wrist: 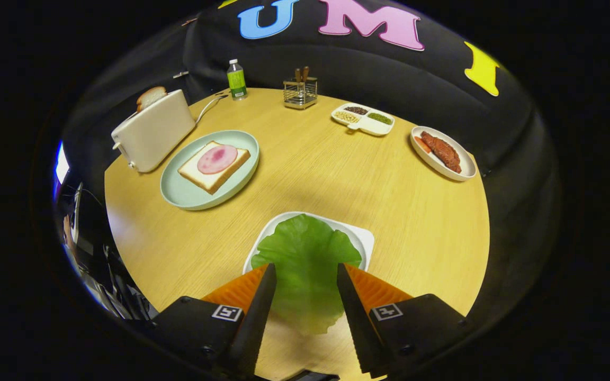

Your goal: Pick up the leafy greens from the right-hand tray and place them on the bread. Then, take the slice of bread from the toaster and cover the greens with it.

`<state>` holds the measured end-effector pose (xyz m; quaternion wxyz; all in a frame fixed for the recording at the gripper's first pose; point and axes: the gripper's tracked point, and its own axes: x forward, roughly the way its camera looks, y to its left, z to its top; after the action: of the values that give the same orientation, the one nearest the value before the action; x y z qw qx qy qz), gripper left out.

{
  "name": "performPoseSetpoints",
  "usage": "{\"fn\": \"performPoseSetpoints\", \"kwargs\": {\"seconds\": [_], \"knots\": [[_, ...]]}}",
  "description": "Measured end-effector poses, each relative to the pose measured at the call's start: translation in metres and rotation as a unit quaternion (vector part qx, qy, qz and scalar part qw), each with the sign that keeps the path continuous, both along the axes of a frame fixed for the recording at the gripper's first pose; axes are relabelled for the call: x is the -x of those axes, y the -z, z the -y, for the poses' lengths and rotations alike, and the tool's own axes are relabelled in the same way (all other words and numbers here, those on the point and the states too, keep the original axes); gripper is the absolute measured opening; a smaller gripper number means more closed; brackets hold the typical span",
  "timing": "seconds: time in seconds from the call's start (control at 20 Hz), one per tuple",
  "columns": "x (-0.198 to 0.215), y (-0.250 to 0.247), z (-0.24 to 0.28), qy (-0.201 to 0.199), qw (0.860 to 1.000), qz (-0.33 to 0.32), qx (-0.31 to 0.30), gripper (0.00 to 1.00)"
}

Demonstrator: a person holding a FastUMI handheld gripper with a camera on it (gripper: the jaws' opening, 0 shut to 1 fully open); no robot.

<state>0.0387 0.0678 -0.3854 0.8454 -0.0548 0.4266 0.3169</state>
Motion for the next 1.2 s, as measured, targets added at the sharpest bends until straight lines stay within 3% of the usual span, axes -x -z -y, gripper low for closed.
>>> {"fn": "performPoseSetpoints", "kwargs": {"seconds": [0.15, 0.25, 0.35, 0.6, 0.65, 0.8, 1.2], "knots": [[0.001, 0.016, -0.009, -0.019, 1.0, -0.014, 0.008, 0.73], [0.003, 0.025, -0.007, -0.023, 0.999, -0.025, 0.018, 0.59], [0.003, 0.032, -0.007, -0.015, 0.999, -0.032, 0.013, 0.52], [0.005, 0.029, -0.004, -0.008, 0.999, -0.035, 0.012, 0.45], [0.006, 0.03, -0.005, -0.005, 0.999, -0.039, 0.012, 0.31], [0.006, 0.031, -0.006, -0.001, 0.999, -0.04, 0.011, 0.07], [-0.001, -0.028, 0.013, 0.03, 0.999, 0.018, -0.013, 0.07]]}}
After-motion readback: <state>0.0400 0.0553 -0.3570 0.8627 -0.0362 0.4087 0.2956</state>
